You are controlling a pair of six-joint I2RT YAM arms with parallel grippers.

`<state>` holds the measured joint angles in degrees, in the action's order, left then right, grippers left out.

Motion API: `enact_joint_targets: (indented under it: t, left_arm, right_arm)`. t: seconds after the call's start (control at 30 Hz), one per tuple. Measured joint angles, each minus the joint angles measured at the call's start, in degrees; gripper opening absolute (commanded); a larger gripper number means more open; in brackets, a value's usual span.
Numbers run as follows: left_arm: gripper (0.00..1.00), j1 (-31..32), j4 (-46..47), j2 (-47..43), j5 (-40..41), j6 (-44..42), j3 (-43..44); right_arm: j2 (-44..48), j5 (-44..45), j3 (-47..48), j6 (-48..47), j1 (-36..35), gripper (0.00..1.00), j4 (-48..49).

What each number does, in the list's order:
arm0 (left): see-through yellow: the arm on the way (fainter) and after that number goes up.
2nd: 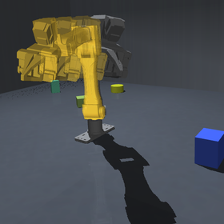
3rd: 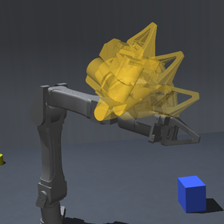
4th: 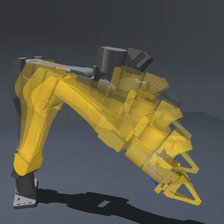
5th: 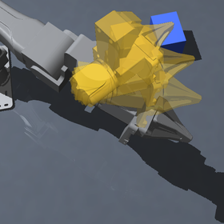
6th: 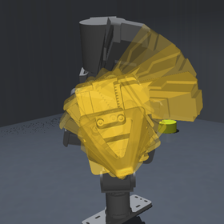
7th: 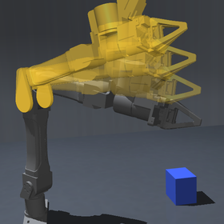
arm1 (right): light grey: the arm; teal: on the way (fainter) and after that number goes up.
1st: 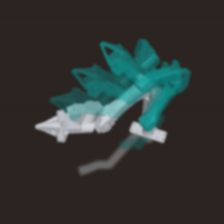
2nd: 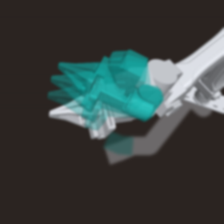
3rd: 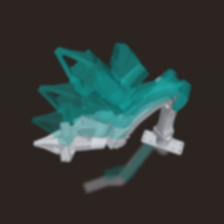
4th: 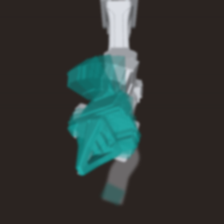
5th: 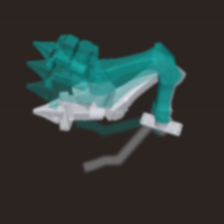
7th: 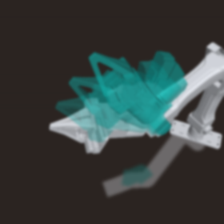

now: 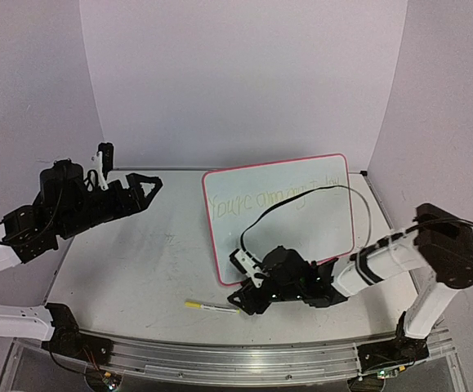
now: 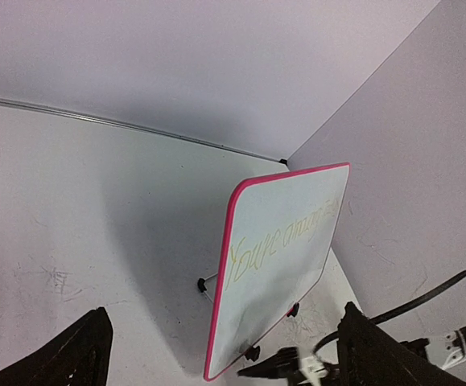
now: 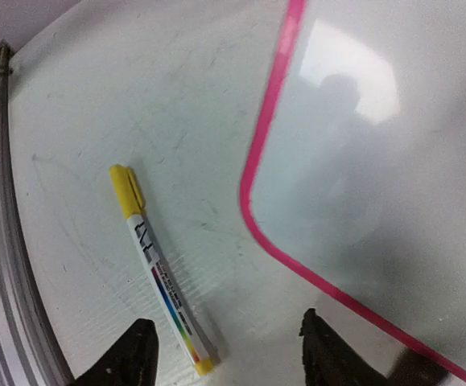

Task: Write a sentence on the whiteboard
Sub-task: Put down the whiteboard marker at the center of the board, then reset both arms

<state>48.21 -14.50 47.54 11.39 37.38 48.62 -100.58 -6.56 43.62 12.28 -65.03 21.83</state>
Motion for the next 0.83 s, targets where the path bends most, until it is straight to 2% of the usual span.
enact_joint_targets:
  t: [0.13,0.2,0.33,0.43,0.6,0.83]
  left_arm:
    - [0.99,0.0,-0.2,0.6,0.8,-1.3,0.2]
    - [0.99,0.0,-0.9,0.7,1.5,-2.5,1.1]
    - [0.99,0.0,-2.2,1.4,3.8,-6.3,6.6]
    - [0.99,0.0,-2.1,1.6,6.4,-9.5,12.2]
    - [0.99,0.0,-1.8,1.8,10.7,-15.2,21.7]
    - [1.0,0.0,-1.5,1.7,13.6,-20.2,26.3]
  right_arm:
    - [16.3,10.3,-1.7,2.7,0.2,0.82,-7.4]
    - [25.6,16.1,-1.4,4.0,0.4,0.97,-12.5]
    - [42.8,28.2,2.9,6.4,0.8,0.98,-23.1]
    - [51.9,35.9,8.0,6.5,0.9,0.98,-28.2]
    - [58.5,47.5,17.7,4.1,1.1,0.98,-31.4]
    - [56.9,54.8,24.3,1.2,1.1,0.98,-33.7]
